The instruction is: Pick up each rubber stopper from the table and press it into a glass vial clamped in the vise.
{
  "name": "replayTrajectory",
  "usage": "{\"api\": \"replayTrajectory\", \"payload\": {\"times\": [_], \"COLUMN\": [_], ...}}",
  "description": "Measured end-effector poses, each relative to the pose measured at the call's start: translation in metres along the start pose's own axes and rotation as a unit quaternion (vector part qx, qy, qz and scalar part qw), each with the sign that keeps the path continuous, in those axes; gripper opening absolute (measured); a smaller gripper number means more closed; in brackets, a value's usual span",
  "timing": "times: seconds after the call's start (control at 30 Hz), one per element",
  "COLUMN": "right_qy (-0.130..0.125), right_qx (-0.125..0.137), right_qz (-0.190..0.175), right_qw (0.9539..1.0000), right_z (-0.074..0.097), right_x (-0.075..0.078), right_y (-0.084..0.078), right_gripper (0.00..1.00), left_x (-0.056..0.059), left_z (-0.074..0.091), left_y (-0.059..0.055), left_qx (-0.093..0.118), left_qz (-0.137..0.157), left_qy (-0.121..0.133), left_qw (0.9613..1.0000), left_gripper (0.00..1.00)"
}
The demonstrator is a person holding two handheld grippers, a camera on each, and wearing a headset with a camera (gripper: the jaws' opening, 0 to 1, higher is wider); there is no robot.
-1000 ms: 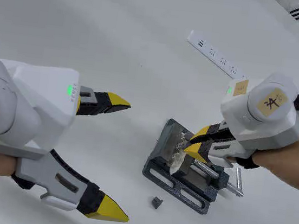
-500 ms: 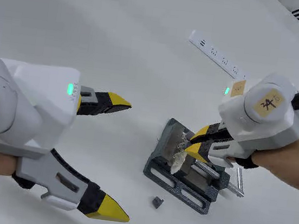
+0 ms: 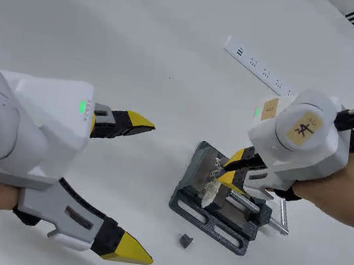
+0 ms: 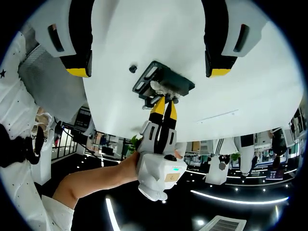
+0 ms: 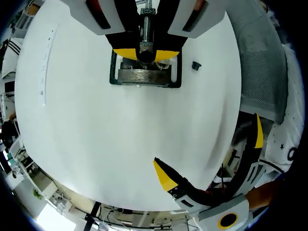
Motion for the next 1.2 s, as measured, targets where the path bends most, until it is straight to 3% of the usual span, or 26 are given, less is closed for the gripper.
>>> {"api": "replayTrajectory", "payload": {"times": [0.13, 0.2, 0.27, 0.4, 0.47, 0.73, 0.9, 1.2], "right_qy": [0.006, 0.014, 0.016, 0.012, 0.008, 0.015, 0.015, 0.011], "right_qx": [0.011, 0.021, 0.022, 0.017, 0.006, 0.014, 0.010, 0.022], "right_qz": [-0.026, -0.058, -0.060, -0.053, -0.015, -0.039, -0.017, -0.022], "right_qw": [0.9996, 0.9980, 0.9978, 0.9984, 0.9998, 0.9990, 0.9997, 0.9995], "right_z": [0.0006, 0.0007, 0.0011, 0.0003, 0.0003, -0.0003, -0.0013, -0.0007], "right_x": [0.0003, 0.0000, 0.0015, -0.0012, -0.0015, 0.0001, -0.0005, -0.0008], "right_y": [0.0004, 0.0001, 0.0001, 0.0005, 0.0007, -0.0001, 0.0007, 0.0006], "right_gripper": [0.05, 0.05, 0.04, 0.04, 0.04, 0.05, 0.06, 0.07], "left_x": [-0.0003, -0.0003, 0.0001, -0.0003, -0.0010, -0.0003, 0.0001, -0.0006], "left_z": [0.0002, 0.0003, 0.0004, 0.0009, 0.0009, -0.0006, -0.0008, 0.0004], "left_y": [0.0001, -0.0006, -0.0008, -0.0008, -0.0009, -0.0014, -0.0012, -0.0026], "left_qx": [0.001, 0.000, 0.001, 0.002, 0.002, 0.001, 0.001, 0.000], "left_qz": [0.002, 0.002, 0.003, 0.005, 0.006, 0.007, 0.007, 0.007], "left_qy": [0.001, 0.002, 0.002, 0.003, 0.004, 0.003, 0.002, 0.003], "left_qw": [1.0000, 1.0000, 1.0000, 1.0000, 1.0000, 1.0000, 1.0000, 1.0000], "left_gripper": [0.98, 0.98, 0.98, 0.98, 0.98, 0.97, 0.97, 0.97]}}
Point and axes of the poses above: the centre of the closed fingertips' face, and the gripper's own axes: z roughly backward along the fingers, x roughly to its right, y roughly out of its top, the point moved 1 cm from there along z, roughly backward along the fingers, and after that the axes turned 8 degrees about y, right-handed, at the moved point
